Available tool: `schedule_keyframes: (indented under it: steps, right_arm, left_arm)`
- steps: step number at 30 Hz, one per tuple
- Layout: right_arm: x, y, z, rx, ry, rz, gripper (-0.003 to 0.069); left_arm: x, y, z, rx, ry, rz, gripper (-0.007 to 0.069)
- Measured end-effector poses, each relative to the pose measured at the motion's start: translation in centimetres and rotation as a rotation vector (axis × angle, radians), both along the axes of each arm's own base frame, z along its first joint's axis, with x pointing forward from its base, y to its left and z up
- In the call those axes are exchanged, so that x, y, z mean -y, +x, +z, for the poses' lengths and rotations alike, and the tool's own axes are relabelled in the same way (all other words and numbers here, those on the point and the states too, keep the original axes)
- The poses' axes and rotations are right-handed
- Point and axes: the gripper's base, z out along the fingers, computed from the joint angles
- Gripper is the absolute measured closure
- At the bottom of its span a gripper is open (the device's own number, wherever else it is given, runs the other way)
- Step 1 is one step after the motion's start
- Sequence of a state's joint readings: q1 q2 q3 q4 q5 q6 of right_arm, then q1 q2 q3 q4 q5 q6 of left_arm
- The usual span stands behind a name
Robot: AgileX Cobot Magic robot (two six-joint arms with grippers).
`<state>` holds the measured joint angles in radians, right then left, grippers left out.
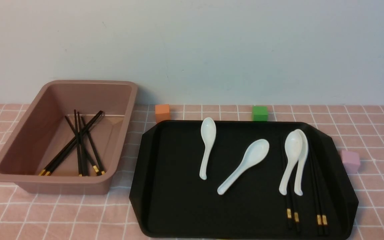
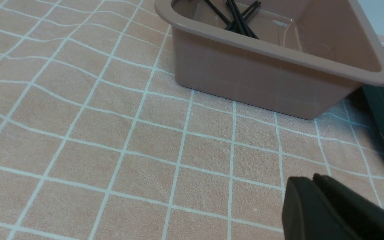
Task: On pink tablecloth take chopsticks from black tray and put them in box.
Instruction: 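Move the gripper over the chopsticks on the black tray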
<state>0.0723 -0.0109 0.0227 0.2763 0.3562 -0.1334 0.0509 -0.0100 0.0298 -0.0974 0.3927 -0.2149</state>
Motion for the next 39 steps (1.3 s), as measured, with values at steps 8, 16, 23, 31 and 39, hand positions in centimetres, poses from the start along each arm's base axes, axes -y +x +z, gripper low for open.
schedule_keyframes:
  steps: [8,16,23,31,39]
  right_arm:
    - [0.1,0.0,0.0,0.001,-0.018,-0.001,0.0419]
    - [0.1,0.0,0.0,0.002,-0.023,-0.002,0.0419]
    - [0.0,0.2,1.0,0.081,0.238,-0.047,0.0419]
    - [0.1,0.3,2.5,0.153,0.598,-0.096,0.0435]
    - [-1.9,1.8,8.8,-0.163,0.337,0.095,0.0612]
  left_arm:
    - [0.0,0.0,0.0,0.000,0.000,0.000,0.0574]
    - [0.0,0.0,0.0,0.000,0.000,0.000,0.0567]
    - [0.0,0.0,0.0,0.000,0.000,0.000,0.0560]
    - [0.0,0.0,0.0,0.000,0.000,0.000,0.0552]
    - [0.0,0.0,0.0,0.000,0.000,0.000,0.0545]
